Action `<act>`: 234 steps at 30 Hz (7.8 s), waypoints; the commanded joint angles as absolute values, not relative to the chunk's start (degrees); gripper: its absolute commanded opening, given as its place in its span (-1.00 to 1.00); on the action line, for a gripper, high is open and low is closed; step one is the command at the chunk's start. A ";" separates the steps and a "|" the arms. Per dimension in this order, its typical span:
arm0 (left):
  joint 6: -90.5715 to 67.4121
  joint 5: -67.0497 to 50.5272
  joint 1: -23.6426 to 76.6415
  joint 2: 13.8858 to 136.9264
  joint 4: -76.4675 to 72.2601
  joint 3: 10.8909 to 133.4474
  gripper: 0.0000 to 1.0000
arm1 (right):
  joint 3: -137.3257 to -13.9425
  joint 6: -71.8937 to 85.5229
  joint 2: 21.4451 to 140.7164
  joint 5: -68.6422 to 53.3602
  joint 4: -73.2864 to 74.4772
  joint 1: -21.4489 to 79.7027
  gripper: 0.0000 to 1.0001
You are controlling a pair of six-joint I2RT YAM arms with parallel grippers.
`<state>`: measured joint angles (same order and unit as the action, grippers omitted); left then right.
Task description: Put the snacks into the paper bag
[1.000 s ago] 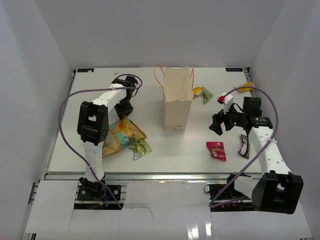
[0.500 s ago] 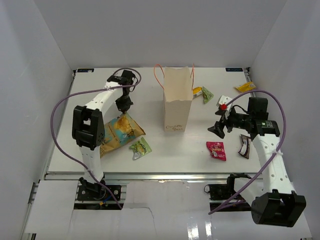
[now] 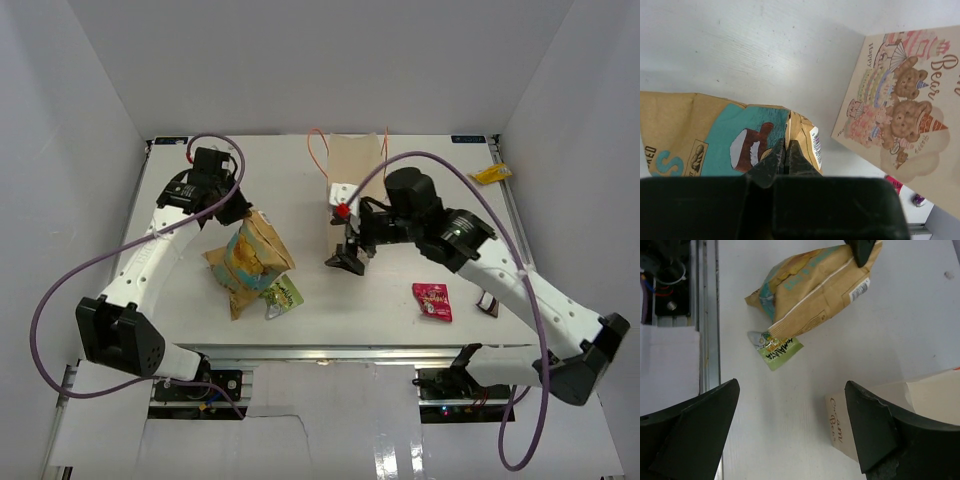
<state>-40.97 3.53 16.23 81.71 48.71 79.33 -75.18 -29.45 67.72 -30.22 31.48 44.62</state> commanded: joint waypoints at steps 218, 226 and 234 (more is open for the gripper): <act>-29.62 -2.36 30.85 72.75 26.63 91.56 -1.00 | -66.98 -20.04 61.44 -39.64 30.94 -12.04 0.85; -27.68 -8.78 31.02 93.92 26.46 108.88 -0.97 | -64.34 -20.39 60.39 -36.92 30.23 -12.04 0.85; -27.33 -13.09 32.96 103.97 24.70 116.89 -0.96 | -62.40 -21.27 58.62 -35.33 30.41 -12.13 0.86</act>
